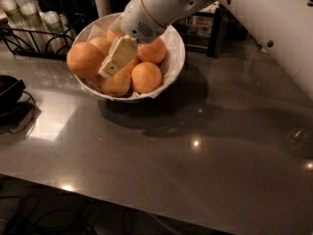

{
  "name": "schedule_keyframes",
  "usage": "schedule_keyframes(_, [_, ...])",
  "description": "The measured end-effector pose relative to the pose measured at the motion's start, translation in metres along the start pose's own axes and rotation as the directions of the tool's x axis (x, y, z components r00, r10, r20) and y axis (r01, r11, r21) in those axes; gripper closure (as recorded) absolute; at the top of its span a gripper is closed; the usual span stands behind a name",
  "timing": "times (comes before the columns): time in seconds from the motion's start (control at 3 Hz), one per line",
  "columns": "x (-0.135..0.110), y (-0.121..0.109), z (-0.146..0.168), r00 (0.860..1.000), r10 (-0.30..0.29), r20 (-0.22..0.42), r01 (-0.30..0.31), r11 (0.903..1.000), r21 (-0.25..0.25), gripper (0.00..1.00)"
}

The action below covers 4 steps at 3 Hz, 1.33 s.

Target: Pick orange from white bowl

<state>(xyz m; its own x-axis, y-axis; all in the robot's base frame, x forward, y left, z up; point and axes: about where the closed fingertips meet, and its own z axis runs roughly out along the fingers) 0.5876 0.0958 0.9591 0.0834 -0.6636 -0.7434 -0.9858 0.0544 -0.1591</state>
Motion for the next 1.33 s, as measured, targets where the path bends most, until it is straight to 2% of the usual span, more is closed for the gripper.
schedule_keyframes(0.67, [-0.028, 0.007, 0.025, 0.997, -0.081, 0.011, 0.081, 0.9949, -0.06, 0.16])
schedule_keyframes(1.0, [-0.028, 0.007, 0.025, 0.997, -0.081, 0.012, 0.082, 0.9948, -0.061, 0.18])
schedule_keyframes(1.33, [-0.029, 0.009, 0.029, 0.996, -0.083, 0.014, 0.084, 0.994, -0.069, 0.26])
